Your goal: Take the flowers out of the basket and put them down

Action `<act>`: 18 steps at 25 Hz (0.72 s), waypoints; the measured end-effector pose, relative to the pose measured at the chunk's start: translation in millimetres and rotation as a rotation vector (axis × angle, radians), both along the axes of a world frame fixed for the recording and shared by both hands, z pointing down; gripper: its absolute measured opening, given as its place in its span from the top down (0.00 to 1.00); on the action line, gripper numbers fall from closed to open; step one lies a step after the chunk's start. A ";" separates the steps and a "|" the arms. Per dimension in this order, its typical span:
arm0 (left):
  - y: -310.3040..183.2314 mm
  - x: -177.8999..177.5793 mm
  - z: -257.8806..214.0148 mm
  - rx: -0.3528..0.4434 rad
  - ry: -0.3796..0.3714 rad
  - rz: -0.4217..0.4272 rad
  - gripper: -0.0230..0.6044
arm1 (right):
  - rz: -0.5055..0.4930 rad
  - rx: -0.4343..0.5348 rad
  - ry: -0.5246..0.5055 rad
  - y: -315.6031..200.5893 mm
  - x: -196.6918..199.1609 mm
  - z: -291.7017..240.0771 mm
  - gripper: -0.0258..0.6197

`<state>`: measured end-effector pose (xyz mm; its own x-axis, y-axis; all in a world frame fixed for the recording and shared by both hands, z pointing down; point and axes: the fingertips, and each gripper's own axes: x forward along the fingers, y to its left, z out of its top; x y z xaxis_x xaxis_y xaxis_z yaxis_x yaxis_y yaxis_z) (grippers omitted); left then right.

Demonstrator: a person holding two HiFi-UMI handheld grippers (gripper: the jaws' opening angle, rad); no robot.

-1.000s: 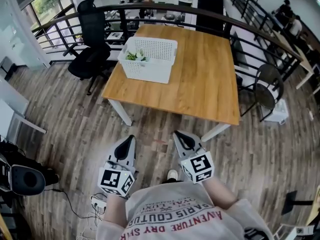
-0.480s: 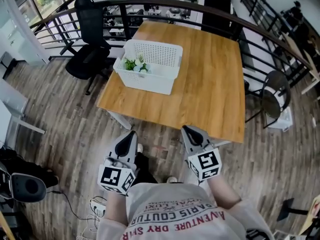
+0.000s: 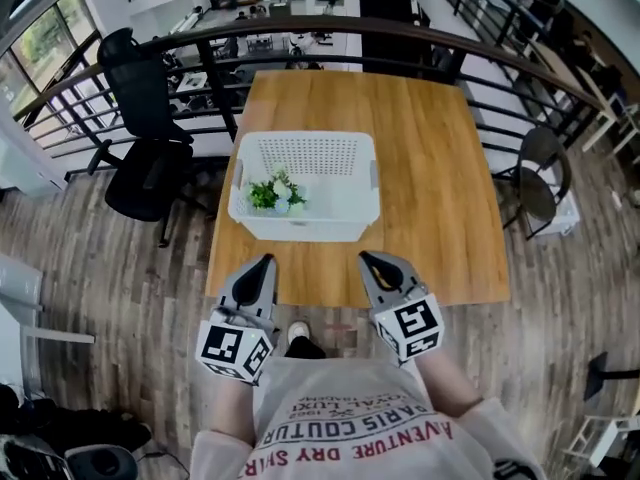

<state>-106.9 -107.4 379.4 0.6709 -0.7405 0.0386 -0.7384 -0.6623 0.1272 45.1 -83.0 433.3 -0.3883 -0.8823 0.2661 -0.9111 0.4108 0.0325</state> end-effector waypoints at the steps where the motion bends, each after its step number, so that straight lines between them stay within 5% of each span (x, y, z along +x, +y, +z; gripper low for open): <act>1: -17.3 -9.2 -3.2 0.003 -0.005 0.014 0.93 | 0.017 -0.001 -0.001 -14.4 -8.1 -2.3 0.92; 7: -121.6 -45.0 1.4 -0.038 -0.053 0.077 0.93 | 0.101 -0.020 -0.011 -111.0 -38.4 -11.3 0.92; 11: -148.4 -59.8 14.5 -0.064 -0.035 0.104 0.93 | 0.104 -0.047 -0.002 -139.2 -52.1 -4.9 0.92; 18: -183.7 -66.0 19.4 -0.075 -0.021 0.074 0.93 | -0.103 -0.150 0.052 -186.7 -68.9 9.3 0.92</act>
